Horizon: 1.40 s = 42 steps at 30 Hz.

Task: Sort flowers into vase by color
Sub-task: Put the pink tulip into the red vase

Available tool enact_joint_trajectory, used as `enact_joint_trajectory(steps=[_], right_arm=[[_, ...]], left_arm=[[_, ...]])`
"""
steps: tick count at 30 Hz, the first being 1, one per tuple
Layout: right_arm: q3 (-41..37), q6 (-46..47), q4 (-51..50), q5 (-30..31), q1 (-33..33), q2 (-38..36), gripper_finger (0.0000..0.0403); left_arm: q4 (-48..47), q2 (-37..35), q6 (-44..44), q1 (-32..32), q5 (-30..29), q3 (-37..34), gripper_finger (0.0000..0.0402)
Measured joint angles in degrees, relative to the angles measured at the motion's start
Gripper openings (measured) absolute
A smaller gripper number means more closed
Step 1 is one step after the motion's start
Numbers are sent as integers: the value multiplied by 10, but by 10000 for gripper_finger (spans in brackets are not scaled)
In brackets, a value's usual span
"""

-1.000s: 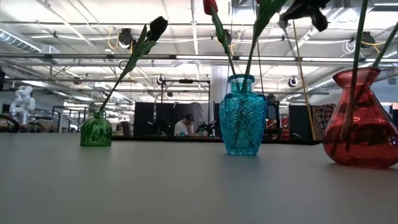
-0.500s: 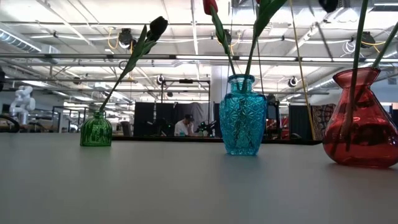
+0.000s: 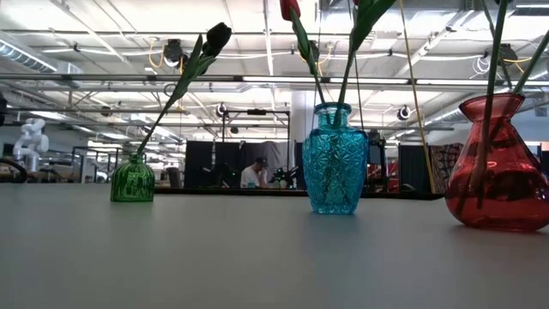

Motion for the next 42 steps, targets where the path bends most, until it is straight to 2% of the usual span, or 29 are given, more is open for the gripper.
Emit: enact_joint_trajectory(steps=[5, 9, 15, 17, 29, 42], right_arm=[[-82, 39, 64, -41, 0, -60, 0], [-151, 81, 156, -66, 0, -95, 0], [-237, 160, 315, -121, 0, -113, 0], [-251, 170, 334, -134, 0, -111, 0], [-255, 93, 345, -147, 3, -99, 0], [-255, 71, 348, -130, 144, -61, 0]], left_arm=[[42, 0, 0, 0, -17, 0, 109], [60, 0, 0, 0, -30, 0, 109], [62, 0, 0, 0, -40, 0, 109], [62, 2, 0, 0, -50, 0, 109], [63, 16, -13, 0, -54, 0, 109], [58, 35, -30, 0, -54, 0, 109]])
